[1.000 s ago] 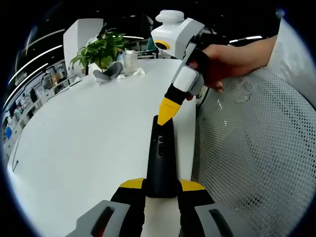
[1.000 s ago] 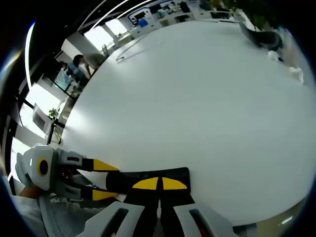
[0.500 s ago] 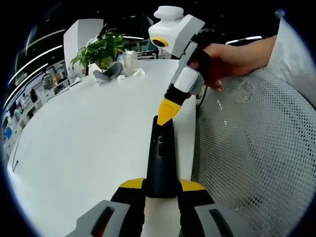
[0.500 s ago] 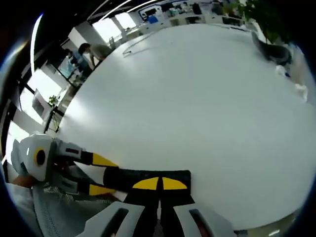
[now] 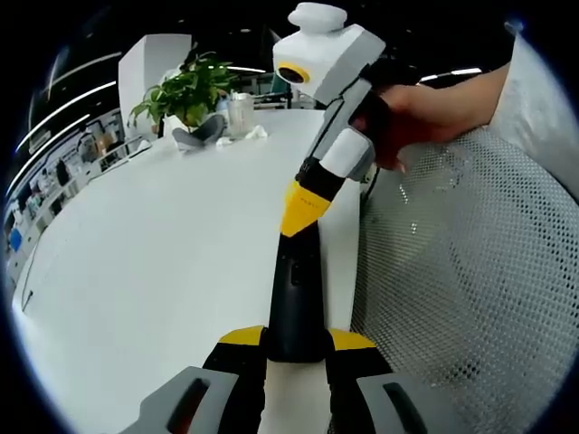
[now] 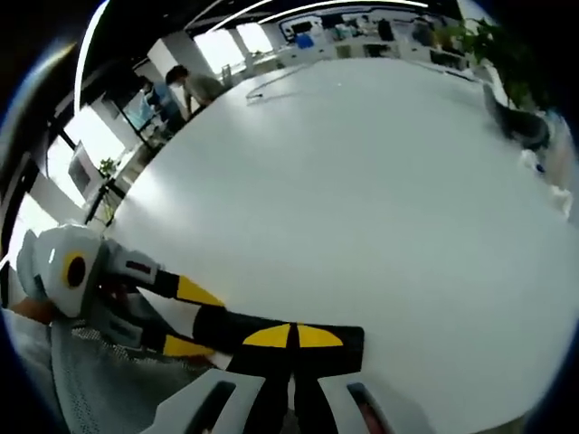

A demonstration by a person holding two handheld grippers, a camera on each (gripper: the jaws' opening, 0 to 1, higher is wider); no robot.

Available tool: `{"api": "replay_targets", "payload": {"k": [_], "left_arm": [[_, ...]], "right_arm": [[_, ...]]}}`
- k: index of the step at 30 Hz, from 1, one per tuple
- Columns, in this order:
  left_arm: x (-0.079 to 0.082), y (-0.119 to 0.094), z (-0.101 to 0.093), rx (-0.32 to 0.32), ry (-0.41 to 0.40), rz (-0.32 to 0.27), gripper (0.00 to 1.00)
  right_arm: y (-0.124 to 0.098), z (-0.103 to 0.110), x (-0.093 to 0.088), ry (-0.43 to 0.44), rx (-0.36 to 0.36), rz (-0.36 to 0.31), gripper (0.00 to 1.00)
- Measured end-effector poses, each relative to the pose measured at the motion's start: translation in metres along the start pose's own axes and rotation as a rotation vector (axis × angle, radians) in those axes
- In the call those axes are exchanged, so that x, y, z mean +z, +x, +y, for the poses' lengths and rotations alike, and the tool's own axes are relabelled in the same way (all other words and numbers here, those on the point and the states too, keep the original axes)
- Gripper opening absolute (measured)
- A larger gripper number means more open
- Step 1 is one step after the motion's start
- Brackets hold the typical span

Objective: Press the specified remote control buttons in sequence, fully releasing each button before pressing the next.

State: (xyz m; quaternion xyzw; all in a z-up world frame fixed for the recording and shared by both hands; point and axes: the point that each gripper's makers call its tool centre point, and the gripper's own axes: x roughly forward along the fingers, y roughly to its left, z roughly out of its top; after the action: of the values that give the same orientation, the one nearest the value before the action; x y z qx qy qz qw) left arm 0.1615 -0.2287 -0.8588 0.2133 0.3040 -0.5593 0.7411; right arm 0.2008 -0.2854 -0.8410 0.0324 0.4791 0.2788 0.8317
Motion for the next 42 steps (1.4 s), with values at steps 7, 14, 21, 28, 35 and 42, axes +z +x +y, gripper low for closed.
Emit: {"api": "replay_targets", "payload": {"k": [7, 14, 21, 28, 35, 42], "left_arm": [[0.000, 0.000, -0.001, 0.000, -0.002, -0.002, 0.24], [0.000, 0.000, -0.001, -0.001, -0.009, -0.004, 0.24], [0.000, 0.000, -0.001, -0.002, -0.013, -0.006, 0.24], [0.001, 0.000, 0.000, -0.003, -0.015, -0.006, 0.24], [0.000, 0.000, 0.000, -0.003, -0.013, -0.005, 0.24], [0.001, 0.000, 0.000, -0.002, -0.011, -0.004, 0.24]], "right_arm": [[0.005, -0.005, -0.010, -0.011, -0.023, 0.045, 0.00], [0.003, -0.005, -0.010, 0.050, -0.007, 0.029, 0.00], [0.004, -0.005, -0.009, 0.062, -0.009, 0.020, 0.00], [0.005, -0.004, -0.009, 0.032, -0.014, 0.019, 0.00], [0.004, -0.004, -0.009, -0.015, -0.032, 0.018, 0.00], [0.004, -0.005, -0.009, -0.007, -0.031, 0.018, 0.00]]}}
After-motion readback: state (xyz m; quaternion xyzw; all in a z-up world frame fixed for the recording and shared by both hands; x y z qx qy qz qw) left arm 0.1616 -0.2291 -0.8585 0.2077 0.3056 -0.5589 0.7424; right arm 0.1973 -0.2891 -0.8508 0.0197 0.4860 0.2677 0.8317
